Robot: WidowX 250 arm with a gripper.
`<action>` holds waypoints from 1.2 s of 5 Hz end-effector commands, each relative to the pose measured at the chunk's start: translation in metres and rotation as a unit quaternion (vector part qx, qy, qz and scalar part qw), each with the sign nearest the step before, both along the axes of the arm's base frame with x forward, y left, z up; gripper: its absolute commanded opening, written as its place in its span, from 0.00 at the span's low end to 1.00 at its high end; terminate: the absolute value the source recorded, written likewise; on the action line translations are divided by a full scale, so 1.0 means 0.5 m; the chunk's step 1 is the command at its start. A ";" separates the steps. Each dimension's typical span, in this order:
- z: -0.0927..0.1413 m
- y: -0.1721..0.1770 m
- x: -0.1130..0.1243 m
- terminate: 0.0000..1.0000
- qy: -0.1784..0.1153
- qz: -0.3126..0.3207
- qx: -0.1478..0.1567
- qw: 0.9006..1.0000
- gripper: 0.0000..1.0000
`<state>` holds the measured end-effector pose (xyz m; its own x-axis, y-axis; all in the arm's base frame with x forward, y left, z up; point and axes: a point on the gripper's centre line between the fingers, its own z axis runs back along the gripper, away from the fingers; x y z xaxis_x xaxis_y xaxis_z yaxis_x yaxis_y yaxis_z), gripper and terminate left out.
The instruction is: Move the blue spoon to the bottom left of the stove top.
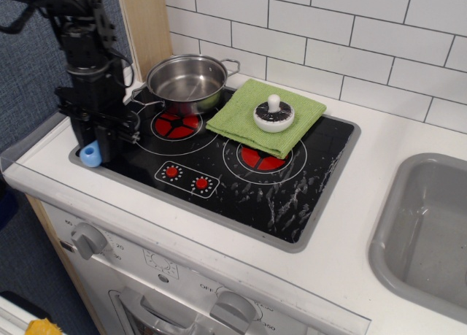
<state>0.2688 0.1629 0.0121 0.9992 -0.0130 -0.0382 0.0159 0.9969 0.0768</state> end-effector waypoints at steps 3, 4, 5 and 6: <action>0.127 0.000 -0.007 0.00 -0.069 -0.002 0.000 0.998 1.00; 0.157 -0.005 -0.015 0.00 -0.086 -0.002 -0.008 0.996 1.00; 0.143 -0.012 -0.009 0.00 -0.062 -0.018 -0.020 0.998 1.00; 0.143 -0.012 -0.009 0.00 -0.062 -0.018 -0.020 0.998 1.00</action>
<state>0.2620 0.1545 0.0723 0.9976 -0.0392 0.0567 0.0383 0.9991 0.0171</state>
